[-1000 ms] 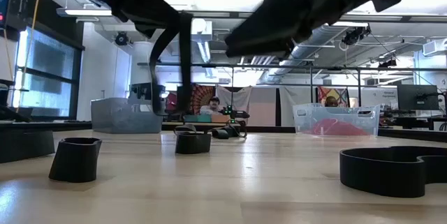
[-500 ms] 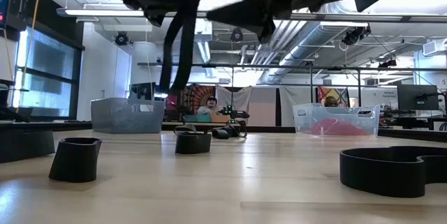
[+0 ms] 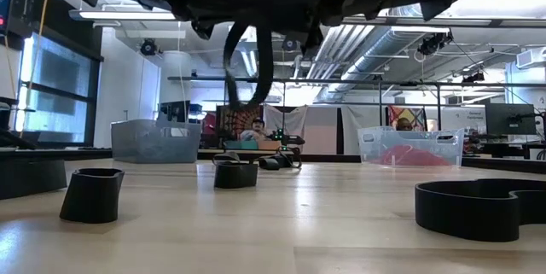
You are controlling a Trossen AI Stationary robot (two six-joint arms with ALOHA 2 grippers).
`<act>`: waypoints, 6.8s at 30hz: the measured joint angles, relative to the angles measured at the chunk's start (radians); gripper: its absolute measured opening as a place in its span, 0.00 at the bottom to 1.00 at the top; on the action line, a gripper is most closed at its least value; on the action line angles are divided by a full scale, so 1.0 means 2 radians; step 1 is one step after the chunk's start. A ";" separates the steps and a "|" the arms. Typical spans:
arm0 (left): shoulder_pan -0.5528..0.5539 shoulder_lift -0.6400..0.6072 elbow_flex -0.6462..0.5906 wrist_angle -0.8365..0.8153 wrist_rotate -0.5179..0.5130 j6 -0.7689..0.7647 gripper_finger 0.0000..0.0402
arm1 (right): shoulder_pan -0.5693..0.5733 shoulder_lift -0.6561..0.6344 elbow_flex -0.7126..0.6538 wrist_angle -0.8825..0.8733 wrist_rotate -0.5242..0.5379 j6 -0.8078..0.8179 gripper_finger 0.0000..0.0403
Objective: Sort rubber bands into baskets
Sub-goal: Put the black rubber band into the white bin
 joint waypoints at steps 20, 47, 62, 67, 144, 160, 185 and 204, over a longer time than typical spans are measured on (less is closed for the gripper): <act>-0.024 -0.003 0.000 -0.041 -0.005 0.005 0.40 | 0.098 -0.159 0.001 -0.247 0.158 0.050 0.00; -0.031 -0.003 0.000 -0.081 -0.006 0.004 0.42 | 0.368 -0.235 0.059 -0.803 0.074 0.719 0.00; -0.031 -0.003 0.000 -0.093 0.000 -0.001 0.42 | 0.323 -0.113 0.029 -0.742 -0.033 0.666 0.08; -0.033 -0.003 0.000 -0.117 0.001 0.004 0.42 | 0.307 -0.107 0.039 -0.729 -0.029 0.627 0.26; -0.076 0.015 0.000 -0.248 0.004 -0.273 0.01 | 0.213 -0.064 0.170 -0.739 0.230 0.284 0.44; -0.090 0.015 0.000 -0.292 0.118 -0.259 0.11 | 0.153 -0.014 0.170 -0.678 0.283 0.193 0.44; -0.267 0.020 0.000 -0.405 -0.068 -0.478 0.52 | 0.151 -0.014 0.170 -0.680 0.280 0.183 0.44; -0.267 0.073 -0.007 -0.388 -0.084 -0.446 0.19 | 0.154 -0.014 0.170 -0.679 0.280 0.188 0.44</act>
